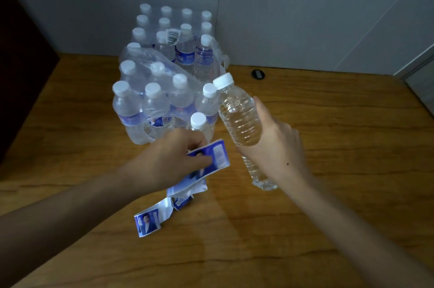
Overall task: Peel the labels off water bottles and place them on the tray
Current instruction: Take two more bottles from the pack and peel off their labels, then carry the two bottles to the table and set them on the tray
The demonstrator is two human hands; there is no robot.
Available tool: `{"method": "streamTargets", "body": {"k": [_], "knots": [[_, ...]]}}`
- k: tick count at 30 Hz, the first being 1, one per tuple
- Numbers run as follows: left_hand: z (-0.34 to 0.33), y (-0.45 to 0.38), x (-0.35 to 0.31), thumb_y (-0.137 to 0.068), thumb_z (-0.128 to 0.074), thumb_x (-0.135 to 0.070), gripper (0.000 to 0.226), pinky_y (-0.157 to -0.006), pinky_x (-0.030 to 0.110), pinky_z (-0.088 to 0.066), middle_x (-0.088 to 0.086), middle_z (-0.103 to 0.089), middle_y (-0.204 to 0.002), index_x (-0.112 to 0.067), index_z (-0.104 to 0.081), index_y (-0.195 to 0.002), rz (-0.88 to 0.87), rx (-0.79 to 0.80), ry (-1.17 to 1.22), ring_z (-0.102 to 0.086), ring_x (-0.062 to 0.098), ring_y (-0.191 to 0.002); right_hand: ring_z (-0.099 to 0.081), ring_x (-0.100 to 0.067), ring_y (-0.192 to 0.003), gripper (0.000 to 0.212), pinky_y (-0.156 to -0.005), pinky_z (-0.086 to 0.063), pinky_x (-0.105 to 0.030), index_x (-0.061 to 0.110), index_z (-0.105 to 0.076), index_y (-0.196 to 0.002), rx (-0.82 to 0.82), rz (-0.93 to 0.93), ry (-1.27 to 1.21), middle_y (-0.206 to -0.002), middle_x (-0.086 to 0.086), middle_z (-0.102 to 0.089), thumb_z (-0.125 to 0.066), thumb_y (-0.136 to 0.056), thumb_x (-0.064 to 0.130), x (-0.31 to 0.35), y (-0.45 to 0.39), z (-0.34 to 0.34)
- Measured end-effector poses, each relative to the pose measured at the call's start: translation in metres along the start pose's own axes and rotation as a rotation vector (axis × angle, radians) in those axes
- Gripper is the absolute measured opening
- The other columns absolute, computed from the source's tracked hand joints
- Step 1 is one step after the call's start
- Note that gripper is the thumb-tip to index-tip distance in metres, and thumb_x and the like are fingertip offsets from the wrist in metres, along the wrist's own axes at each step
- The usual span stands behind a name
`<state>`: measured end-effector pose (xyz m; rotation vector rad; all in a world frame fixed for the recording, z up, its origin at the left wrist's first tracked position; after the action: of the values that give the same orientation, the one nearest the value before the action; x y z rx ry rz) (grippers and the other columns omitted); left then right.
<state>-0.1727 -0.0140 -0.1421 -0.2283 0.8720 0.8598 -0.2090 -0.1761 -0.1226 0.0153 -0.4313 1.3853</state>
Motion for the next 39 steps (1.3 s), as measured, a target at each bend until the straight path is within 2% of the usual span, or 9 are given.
{"method": "streamTargets", "body": {"k": [3, 7, 11, 17, 21, 28, 32, 35, 39], "knots": [[-0.010, 0.008, 0.035, -0.083, -0.063, -0.012, 0.022, -0.057, 0.014, -0.042, -0.013, -0.063, -0.085, -0.033, -0.059, -0.091, 0.073, 0.092, -0.257, -0.059, 0.003, -0.072, -0.050, 0.000, -0.068, 0.108, -0.060, -0.031, -0.011, 0.025, -0.016, -0.148, 0.027, -0.084, -0.106, -0.103, 0.007, -0.068, -0.082, -0.064, 0.044, -0.014, 0.000, -0.015], [-0.022, 0.018, 0.084, -0.086, -0.062, -0.023, 0.035, -0.067, 0.020, -0.051, -0.006, -0.066, -0.111, -0.030, -0.054, -0.119, 0.185, 0.172, -0.487, -0.058, 0.007, -0.088, -0.062, -0.008, -0.086, 0.120, -0.064, -0.043, -0.018, 0.038, -0.004, -0.145, 0.099, -0.205, -0.329, -0.115, 0.009, -0.063, -0.086, -0.058, 0.033, -0.029, 0.001, -0.044], [-0.028, 0.020, 0.111, -0.086, -0.062, -0.037, 0.048, -0.085, 0.027, -0.051, -0.006, -0.060, -0.128, -0.030, -0.046, -0.131, 0.247, 0.197, -0.546, -0.059, 0.012, -0.110, -0.061, -0.002, -0.090, 0.115, -0.065, -0.044, -0.014, 0.037, -0.012, -0.144, 0.093, -0.201, -0.463, -0.119, 0.011, -0.061, -0.087, -0.058, 0.029, -0.033, 0.002, -0.066], [-0.025, -0.004, 0.114, -0.087, -0.062, -0.032, 0.057, -0.081, 0.026, -0.047, 0.003, -0.057, -0.133, -0.024, -0.038, -0.138, 0.215, -0.017, -0.302, -0.059, 0.018, -0.110, -0.057, 0.008, -0.093, 0.098, -0.072, -0.042, -0.008, 0.037, -0.026, -0.131, 0.067, -0.265, -0.642, -0.105, 0.026, -0.053, -0.089, -0.057, 0.024, -0.044, 0.001, -0.099], [-0.027, -0.023, 0.105, -0.082, -0.070, -0.028, 0.077, -0.088, 0.024, -0.042, 0.005, -0.049, -0.143, -0.023, -0.026, -0.144, 0.089, -0.144, -0.180, -0.051, 0.021, -0.126, -0.058, -0.004, -0.100, 0.094, -0.076, -0.046, -0.016, 0.044, -0.026, -0.125, 0.016, -0.284, -0.690, -0.105, 0.026, -0.050, -0.089, -0.058, 0.024, -0.049, -0.002, -0.120], [-0.034, -0.048, 0.107, -0.076, -0.077, -0.032, 0.091, -0.099, 0.037, -0.047, -0.007, -0.044, -0.146, -0.030, -0.020, -0.147, 0.090, -0.194, 0.077, -0.047, 0.014, -0.128, -0.054, 0.016, -0.096, 0.087, -0.068, -0.043, -0.007, 0.064, -0.022, -0.109, 0.038, -0.312, -0.705, -0.102, 0.040, -0.051, -0.088, -0.057, 0.041, -0.052, -0.007, -0.149], [-0.037, -0.058, 0.105, -0.073, -0.077, -0.034, 0.084, -0.099, 0.041, -0.048, -0.008, -0.050, -0.138, -0.031, -0.028, -0.142, 0.078, -0.207, 0.162, -0.050, 0.015, -0.124, -0.056, 0.013, -0.099, 0.086, -0.071, -0.047, -0.011, 0.072, -0.021, -0.104, 0.044, -0.320, -0.715, -0.105, 0.037, -0.053, -0.088, -0.058, 0.043, -0.050, -0.008, -0.154], [-0.035, -0.062, 0.102, -0.072, -0.080, -0.031, 0.080, -0.092, 0.038, -0.050, -0.009, -0.054, -0.128, -0.027, -0.034, -0.137, 0.067, -0.262, 0.135, -0.055, 0.016, -0.116, -0.056, 0.011, -0.101, 0.076, -0.073, -0.046, -0.007, 0.066, -0.031, -0.110, 0.052, -0.294, -0.740, -0.109, 0.038, -0.054, -0.084, -0.057, 0.047, -0.049, -0.010, -0.151], [-0.034, -0.061, 0.094, -0.070, -0.081, -0.035, 0.079, -0.085, 0.029, -0.045, -0.015, -0.050, -0.121, -0.027, -0.036, -0.135, 0.040, -0.315, 0.097, -0.050, 0.008, -0.110, -0.057, -0.004, -0.108, 0.076, -0.080, -0.045, -0.009, 0.039, -0.038, -0.125, 0.039, -0.192, -0.682, -0.120, 0.011, -0.060, -0.082, -0.063, 0.041, -0.041, -0.013, -0.135]]}}
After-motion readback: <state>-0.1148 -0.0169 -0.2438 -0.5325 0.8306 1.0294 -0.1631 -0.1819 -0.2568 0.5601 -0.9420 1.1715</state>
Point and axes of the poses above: each hand's wrist, its own y-axis away from the middle knuckle, its own z-axis out of the back of the hand, x = y × z, the point moved 8 cm from there along -y, towards the middle knuckle
